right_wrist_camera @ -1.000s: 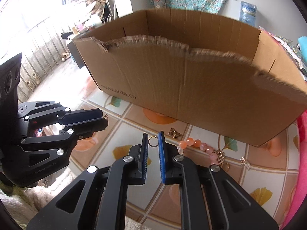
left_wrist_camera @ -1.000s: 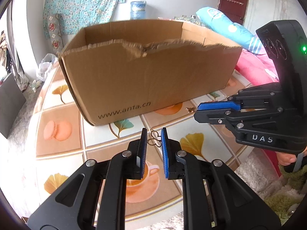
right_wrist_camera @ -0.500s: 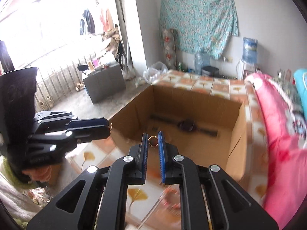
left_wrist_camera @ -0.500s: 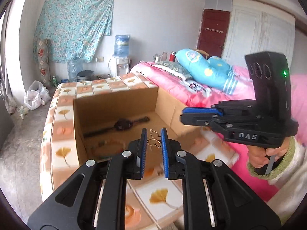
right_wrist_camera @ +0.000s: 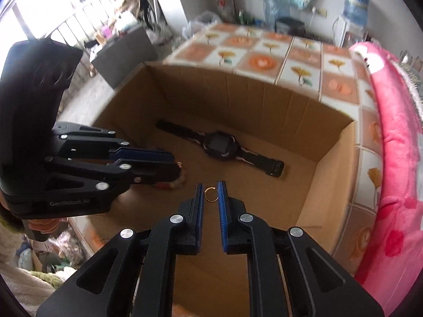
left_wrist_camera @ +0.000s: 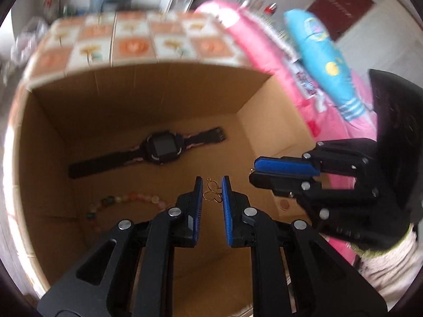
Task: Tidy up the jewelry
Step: 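Carry the gold charm over the box and open the left gripper, then move both tools back out of the box toward the remaining jewelry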
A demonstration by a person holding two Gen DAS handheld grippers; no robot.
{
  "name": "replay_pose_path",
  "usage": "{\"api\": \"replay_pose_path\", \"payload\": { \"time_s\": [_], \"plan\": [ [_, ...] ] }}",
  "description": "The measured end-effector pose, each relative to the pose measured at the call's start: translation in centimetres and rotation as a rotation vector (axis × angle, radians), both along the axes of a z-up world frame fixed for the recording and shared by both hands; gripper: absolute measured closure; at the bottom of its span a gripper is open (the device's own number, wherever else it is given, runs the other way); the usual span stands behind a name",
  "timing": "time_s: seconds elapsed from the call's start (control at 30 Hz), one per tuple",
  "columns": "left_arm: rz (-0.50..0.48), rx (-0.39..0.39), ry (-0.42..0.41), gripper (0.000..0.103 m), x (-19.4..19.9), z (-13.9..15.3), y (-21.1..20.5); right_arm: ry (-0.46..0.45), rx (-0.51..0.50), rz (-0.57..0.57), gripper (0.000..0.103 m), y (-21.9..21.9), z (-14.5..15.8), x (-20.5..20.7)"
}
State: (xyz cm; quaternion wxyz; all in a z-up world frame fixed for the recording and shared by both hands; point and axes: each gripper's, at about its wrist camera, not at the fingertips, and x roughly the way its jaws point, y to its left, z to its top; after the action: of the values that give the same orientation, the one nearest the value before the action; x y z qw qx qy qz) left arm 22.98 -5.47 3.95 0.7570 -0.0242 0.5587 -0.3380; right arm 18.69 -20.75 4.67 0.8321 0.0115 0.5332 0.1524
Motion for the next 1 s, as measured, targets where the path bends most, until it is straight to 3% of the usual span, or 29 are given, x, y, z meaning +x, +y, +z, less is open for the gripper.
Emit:
{"api": "replay_pose_path", "payload": {
  "time_s": [0.17, 0.2, 0.23, 0.3, 0.5, 0.73, 0.83, 1.0],
  "plan": [
    [0.032, 0.024, 0.098, 0.088, 1.9, -2.2, -0.5, 0.069, 0.007, -0.005, 0.092, -0.6, -1.9, 1.8],
    [0.039, 0.028, 0.104, 0.084, 2.2, -2.4, -0.6, 0.075, 0.014, -0.011, 0.092, -0.8, -2.1, 2.0],
    [0.051, 0.031, 0.106, 0.074, 2.4, -2.5, -0.5, 0.08, 0.024, -0.021, 0.091, -1.0, -2.2, 2.2],
    [0.075, 0.03, 0.096, 0.068, 2.6, -2.5, -0.3, 0.086, 0.049, -0.037, 0.091, -1.5, -2.3, 2.4],
    [0.087, 0.026, 0.06, 0.064, 2.3, -1.6, 0.2, 0.051, 0.075, -0.073, 0.091, -2.4, -1.2, 1.7],
    [0.089, 0.018, -0.099, 0.048, -0.7, 2.5, 1.1, -0.051, 0.109, -0.108, 0.09, -3.0, 2.7, -2.3],
    [0.097, -0.012, -0.191, 0.04, -3.0, 5.0, 2.2, -0.124, 0.119, -0.117, 0.081, -2.7, 4.8, -5.1],
    [0.111, -0.057, -0.334, 0.029, -8.1, 8.5, 5.5, -0.225, 0.17, -0.133, 0.078, -2.4, 7.4, -10.6]
  ]
}}
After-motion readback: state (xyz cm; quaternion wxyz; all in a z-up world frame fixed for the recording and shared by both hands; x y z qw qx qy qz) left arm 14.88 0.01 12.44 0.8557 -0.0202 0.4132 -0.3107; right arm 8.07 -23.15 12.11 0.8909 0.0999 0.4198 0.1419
